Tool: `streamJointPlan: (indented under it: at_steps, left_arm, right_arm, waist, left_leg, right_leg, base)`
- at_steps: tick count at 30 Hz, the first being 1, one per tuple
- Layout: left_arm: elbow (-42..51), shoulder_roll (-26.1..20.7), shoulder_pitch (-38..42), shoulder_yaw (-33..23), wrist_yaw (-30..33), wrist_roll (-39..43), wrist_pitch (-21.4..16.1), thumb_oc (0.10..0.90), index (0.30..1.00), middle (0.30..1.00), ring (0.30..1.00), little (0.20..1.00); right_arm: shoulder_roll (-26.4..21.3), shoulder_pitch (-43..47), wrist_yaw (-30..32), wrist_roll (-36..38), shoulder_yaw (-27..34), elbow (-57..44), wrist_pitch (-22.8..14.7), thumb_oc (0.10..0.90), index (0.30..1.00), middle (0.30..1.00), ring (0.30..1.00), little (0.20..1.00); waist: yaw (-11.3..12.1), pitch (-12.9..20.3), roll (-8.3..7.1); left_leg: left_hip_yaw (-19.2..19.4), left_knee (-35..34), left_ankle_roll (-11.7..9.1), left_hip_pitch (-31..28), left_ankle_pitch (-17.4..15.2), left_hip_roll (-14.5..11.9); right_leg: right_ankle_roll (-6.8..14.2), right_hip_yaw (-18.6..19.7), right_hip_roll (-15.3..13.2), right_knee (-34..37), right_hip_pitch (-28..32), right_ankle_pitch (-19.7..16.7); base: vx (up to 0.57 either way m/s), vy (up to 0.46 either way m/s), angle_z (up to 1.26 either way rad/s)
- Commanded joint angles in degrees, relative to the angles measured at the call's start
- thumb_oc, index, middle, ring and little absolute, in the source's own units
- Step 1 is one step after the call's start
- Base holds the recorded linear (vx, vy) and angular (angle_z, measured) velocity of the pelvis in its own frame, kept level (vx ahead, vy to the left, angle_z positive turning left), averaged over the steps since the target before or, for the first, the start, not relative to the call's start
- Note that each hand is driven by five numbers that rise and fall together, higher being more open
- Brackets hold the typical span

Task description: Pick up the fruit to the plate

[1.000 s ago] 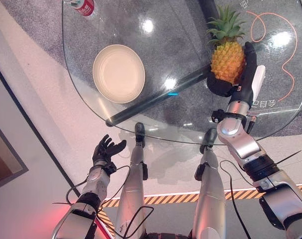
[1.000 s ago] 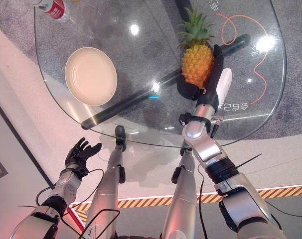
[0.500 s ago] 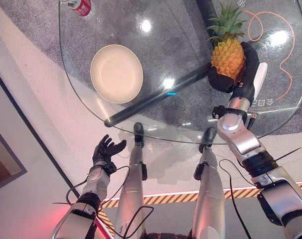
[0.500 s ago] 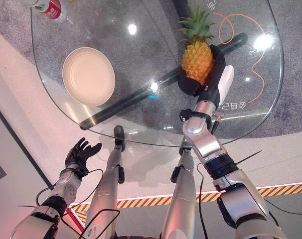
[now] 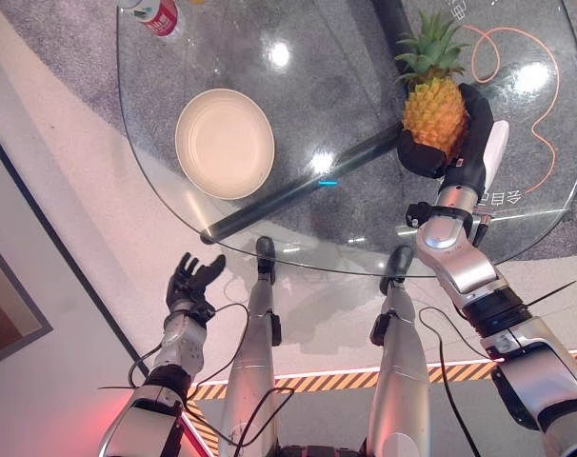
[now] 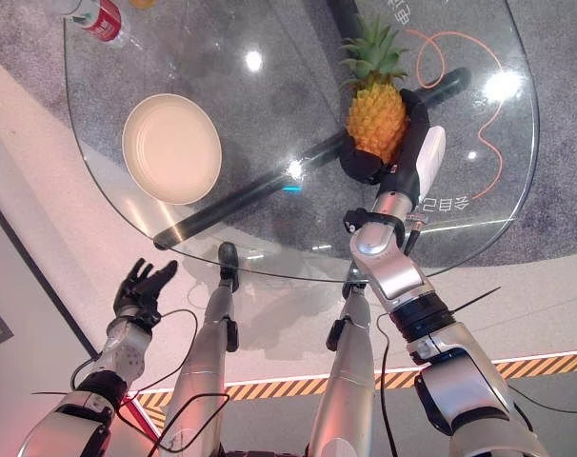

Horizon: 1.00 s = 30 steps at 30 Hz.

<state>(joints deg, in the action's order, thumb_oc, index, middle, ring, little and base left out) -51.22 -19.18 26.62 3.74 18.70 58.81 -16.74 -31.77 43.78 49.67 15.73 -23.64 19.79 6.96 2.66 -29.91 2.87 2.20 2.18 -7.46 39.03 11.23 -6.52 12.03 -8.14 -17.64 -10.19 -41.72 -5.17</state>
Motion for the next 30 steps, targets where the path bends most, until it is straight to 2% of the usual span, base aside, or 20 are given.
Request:
streamJointPlan:
  at_steps: [1, 7, 10, 16, 23, 30]
  left_arm:
    - [-1.9, -4.6, 2.2, -3.8, 8.2, 3.0, -5.4, 0.800, 0.900, 0.900, 0.900, 0.900]
    - [1.0, -6.3, 6.4, -6.3, 16.3, 1.7, -11.0, 0.800, 0.900, 0.900, 0.900, 0.900]
    - [3.2, -7.9, 8.5, -7.3, 20.3, 0.0, -15.1, 0.800, 0.900, 0.900, 0.900, 0.900]
    - [11.3, -9.0, 11.3, -8.0, 26.2, -8.4, -21.7, 0.800, 0.900, 0.900, 0.900, 0.900]
    - [20.4, -8.1, 13.0, -7.9, 26.0, -11.9, -22.3, 0.800, 0.900, 0.900, 0.900, 0.900]
    - [30.5, -4.8, 12.9, -6.8, 18.9, -16.9, -20.6, 0.800, 0.900, 0.900, 0.900, 0.900]
  right_arm:
    - [-3.2, -0.6, 0.8, -3.3, 1.7, -1.0, -0.6, 0.100, 0.300, 0.300, 0.300, 0.200]
    - [-3.3, -0.6, 1.5, -3.3, 1.1, -3.9, 0.1, 0.100, 0.300, 0.300, 0.300, 0.200]
    - [-3.1, -0.6, 1.8, -4.0, 1.0, -5.4, -0.8, 0.100, 0.300, 0.300, 0.300, 0.200]
    - [-2.6, -1.6, 1.5, -8.0, 1.9, -10.3, -2.5, 0.100, 0.300, 0.300, 0.300, 0.200]
    - [-1.5, -1.7, -0.2, -14.9, 2.9, -15.6, -4.3, 0.100, 0.300, 0.300, 0.300, 0.200]
    - [-0.9, -1.5, -3.3, -20.8, 3.5, -19.9, -5.4, 0.100, 0.300, 0.300, 0.300, 0.200]
  waist:
    - [-0.4, 0.1, 0.84]
    - [-0.7, 0.1, 0.23]
    - [-1.0, 0.1, -0.04]
    - [-1.3, 0.1, -0.51]
    - [-1.3, 0.1, -0.54]
    - [-0.7, 0.1, -0.39]
  left_leg:
    - [0.3, 1.7, 0.0, -0.6, -1.7, -0.8]
    - [0.2, 1.7, -0.2, -0.7, -1.6, -0.9]
    - [0.4, 1.8, -0.4, -0.5, -1.7, -1.2]
    - [0.5, 1.6, -0.6, -0.4, -1.8, -1.3]
    - [0.7, 1.4, -0.6, -0.1, -2.0, -1.6]
    - [0.7, 1.3, -0.4, 0.5, -1.8, -1.4]
  right_leg:
    - [-0.9, -2.9, 1.1, -1.7, -2.1, -3.3]
    - [-1.1, -2.8, 1.2, -1.7, -1.9, -3.0]
    - [-1.2, -2.8, 1.4, -1.9, -2.0, -2.8]
    - [-1.3, -2.6, 1.7, -1.8, -1.9, -2.5]
    - [-1.2, -2.5, 1.8, -1.6, -1.9, -2.1]
    - [-0.9, -2.9, 1.4, -1.0, -1.7, -2.7]
  base:
    - [0.00, 0.000, 0.00]
    - [0.00, 0.000, 0.00]
    - [0.00, 0.000, 0.00]
    - [0.00, 0.000, 0.00]
    - [0.00, 0.000, 0.00]
    - [0.00, 0.000, 0.00]
